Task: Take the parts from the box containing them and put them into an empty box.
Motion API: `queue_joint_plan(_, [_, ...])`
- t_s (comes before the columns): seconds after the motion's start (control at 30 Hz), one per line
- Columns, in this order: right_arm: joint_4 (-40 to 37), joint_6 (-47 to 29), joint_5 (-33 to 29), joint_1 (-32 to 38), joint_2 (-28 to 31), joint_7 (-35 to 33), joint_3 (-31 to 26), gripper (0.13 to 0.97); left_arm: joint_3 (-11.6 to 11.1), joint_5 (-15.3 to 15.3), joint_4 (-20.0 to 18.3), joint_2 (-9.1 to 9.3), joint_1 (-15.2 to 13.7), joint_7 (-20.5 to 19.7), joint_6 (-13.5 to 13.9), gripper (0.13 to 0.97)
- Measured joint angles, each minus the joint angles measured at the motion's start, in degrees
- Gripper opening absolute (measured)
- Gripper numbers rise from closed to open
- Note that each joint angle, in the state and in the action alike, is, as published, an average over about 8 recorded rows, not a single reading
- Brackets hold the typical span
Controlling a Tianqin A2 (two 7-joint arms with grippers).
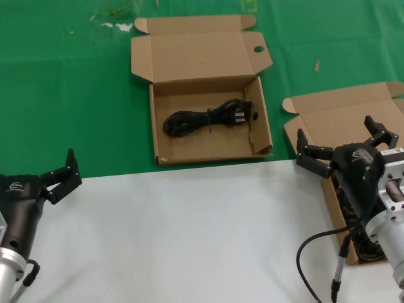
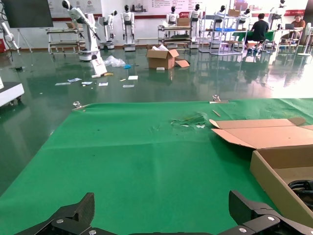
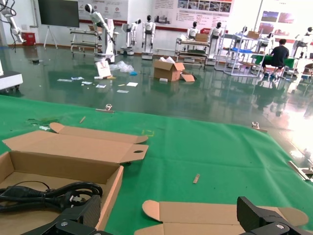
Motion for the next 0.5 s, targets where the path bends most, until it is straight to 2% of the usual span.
queue_joint_plan(0.5, [0.0, 0.0, 0.0, 0.0, 0.0, 0.0, 0.0, 0.966, 0.0, 0.0, 0.0, 0.0, 0.0, 0.0, 0.0, 0.966])
